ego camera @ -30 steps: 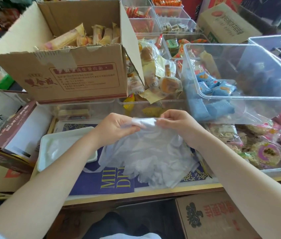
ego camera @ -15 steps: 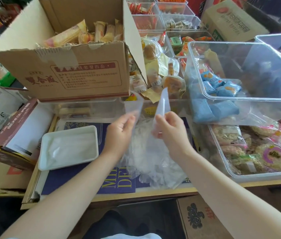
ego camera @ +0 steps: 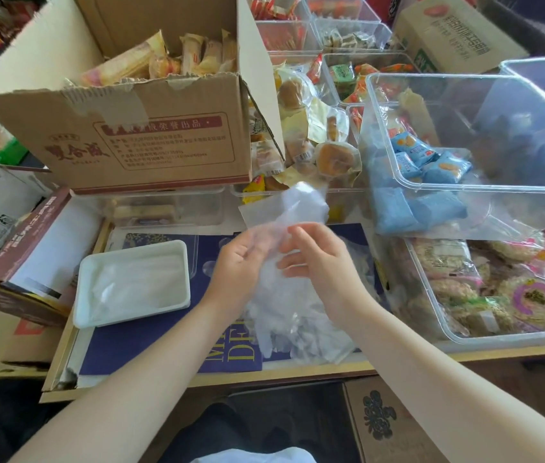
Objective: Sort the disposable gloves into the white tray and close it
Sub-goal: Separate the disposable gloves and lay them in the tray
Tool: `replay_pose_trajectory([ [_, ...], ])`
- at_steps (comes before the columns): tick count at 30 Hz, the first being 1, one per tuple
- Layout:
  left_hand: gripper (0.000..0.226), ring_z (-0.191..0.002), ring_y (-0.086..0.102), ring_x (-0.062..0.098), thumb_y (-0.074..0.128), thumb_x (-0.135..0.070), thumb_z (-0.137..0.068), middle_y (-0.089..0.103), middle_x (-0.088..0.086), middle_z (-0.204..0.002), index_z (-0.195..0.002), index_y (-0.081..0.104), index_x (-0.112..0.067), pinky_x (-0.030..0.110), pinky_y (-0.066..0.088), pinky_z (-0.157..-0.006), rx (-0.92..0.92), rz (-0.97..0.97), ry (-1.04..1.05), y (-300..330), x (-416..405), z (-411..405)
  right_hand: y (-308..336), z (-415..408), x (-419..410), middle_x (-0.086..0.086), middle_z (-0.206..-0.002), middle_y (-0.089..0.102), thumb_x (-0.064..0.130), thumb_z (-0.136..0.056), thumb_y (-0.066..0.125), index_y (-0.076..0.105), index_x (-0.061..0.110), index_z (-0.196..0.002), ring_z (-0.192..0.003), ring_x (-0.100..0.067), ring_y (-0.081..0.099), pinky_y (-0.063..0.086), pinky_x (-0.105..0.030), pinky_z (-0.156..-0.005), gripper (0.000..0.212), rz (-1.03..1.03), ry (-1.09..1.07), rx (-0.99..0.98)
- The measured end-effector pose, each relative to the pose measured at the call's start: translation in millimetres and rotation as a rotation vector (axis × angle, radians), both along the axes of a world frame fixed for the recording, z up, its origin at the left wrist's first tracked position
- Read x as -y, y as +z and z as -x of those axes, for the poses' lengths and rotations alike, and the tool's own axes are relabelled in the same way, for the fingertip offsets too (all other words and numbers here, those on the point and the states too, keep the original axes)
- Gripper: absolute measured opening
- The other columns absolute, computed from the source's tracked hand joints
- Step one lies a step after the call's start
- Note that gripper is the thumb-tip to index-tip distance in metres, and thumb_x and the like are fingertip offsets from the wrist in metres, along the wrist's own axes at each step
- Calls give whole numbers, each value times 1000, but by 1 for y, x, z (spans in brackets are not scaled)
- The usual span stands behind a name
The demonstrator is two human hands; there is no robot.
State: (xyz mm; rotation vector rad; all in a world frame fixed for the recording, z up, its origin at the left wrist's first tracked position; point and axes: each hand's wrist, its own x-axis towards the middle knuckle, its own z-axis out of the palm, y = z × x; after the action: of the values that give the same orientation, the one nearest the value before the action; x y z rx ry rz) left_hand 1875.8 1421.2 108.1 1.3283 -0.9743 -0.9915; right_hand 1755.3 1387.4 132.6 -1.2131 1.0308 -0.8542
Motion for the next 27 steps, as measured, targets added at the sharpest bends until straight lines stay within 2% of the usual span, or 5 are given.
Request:
replay_pose_trajectory([
  [6,20,-87,69,10,51,-7,-91,74,-7,-88,-93,68,-18,18,51,-80,-104,-14,-69,9,3,-20,-12,24,37,1,-130,49,42,-77,71,41,24,-132,-119,-17,48,43,-37,-100,66,148,-132,-320],
  [11,18,-87,69,16,57,-16,-79,74,0,-92,-84,74,-19,26,55,-79,-254,-51,-148,11,6,-41,-6,27,55,-10,-89,69,22,-83,70,68,15,-88,-84,-25,61,48,-48,-87,9,69,78,-128],
  [14,19,-86,70,18,59,-13,-75,74,3,-93,-90,70,-15,23,55,-76,-245,-78,-182,12,8,-53,1,22,59,1,-66,65,23,-87,64,64,16,-68,-69,-27,49,38,-39,-63,21,122,65,-145],
  [23,25,-80,70,15,58,-31,-77,74,4,-86,-92,65,-12,26,53,-81,-81,-321,-318,0,1,-100,9,-2,74,-13,-69,48,26,-96,51,56,-6,-79,-64,-24,42,35,-35,-60,37,131,13,-164],
  [27,12,-76,71,14,52,-16,-91,74,5,-81,-88,63,-10,19,55,-76,-128,-362,-296,-4,0,-117,11,-13,81,8,-50,56,21,-95,52,58,13,-70,-47,-9,49,38,-19,-45,27,123,3,-212],
])
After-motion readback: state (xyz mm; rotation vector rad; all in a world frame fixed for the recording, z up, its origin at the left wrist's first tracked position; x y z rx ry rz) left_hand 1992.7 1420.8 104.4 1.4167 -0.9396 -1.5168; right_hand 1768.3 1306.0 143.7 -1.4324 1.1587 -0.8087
